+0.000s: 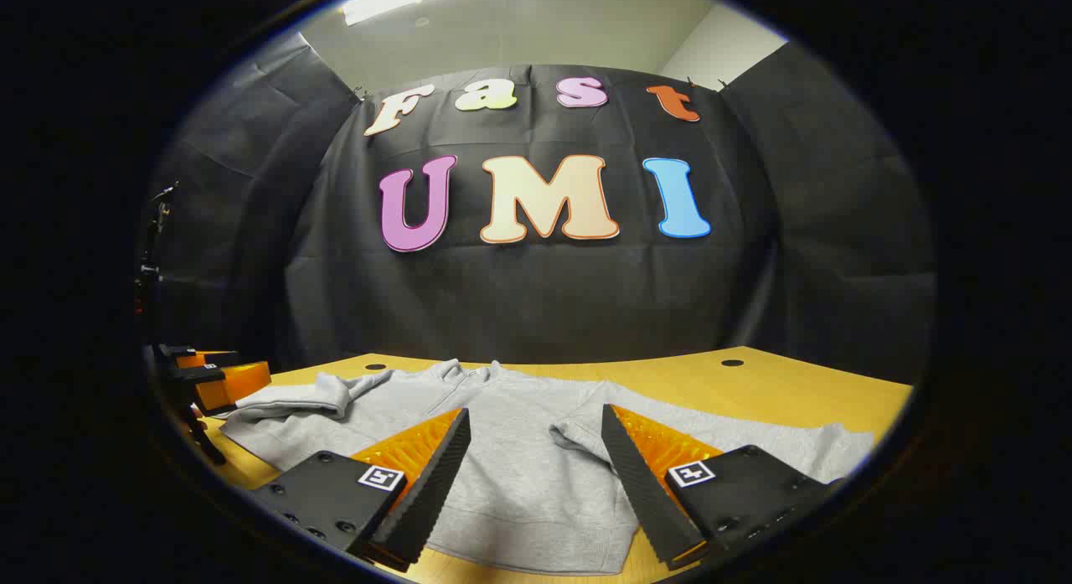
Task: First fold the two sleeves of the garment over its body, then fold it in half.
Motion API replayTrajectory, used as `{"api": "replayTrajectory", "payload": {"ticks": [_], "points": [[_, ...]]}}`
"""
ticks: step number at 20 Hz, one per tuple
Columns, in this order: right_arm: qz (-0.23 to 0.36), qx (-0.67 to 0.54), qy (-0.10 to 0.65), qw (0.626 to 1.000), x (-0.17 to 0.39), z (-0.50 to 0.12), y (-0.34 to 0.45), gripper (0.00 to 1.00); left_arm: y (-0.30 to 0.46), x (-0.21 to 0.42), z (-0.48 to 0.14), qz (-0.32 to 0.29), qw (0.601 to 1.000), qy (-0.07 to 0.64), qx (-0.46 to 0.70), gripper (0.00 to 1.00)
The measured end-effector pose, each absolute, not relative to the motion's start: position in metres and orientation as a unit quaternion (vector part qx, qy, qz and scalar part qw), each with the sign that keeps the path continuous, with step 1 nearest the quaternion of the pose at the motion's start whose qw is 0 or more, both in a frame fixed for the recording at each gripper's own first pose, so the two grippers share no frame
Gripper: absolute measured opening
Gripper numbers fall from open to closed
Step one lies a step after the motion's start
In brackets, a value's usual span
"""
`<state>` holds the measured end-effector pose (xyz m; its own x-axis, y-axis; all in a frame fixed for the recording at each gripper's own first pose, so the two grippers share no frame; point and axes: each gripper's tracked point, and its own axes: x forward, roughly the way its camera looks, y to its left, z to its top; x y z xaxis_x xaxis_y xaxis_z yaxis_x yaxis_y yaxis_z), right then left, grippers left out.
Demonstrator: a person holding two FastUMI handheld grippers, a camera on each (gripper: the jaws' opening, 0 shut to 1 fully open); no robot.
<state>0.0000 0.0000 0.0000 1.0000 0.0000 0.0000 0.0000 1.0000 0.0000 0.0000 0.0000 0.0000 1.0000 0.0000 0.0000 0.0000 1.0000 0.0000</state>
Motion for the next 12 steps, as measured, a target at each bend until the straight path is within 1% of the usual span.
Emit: {"api": "replayTrajectory", "payload": {"ticks": [12], "points": [[0.0,0.0,0.0,1.0,0.0001,0.0004,0.0,0.98,0.001,0.0007,-0.001,0.001,1.0,0.0,0.0,0.93]]}}
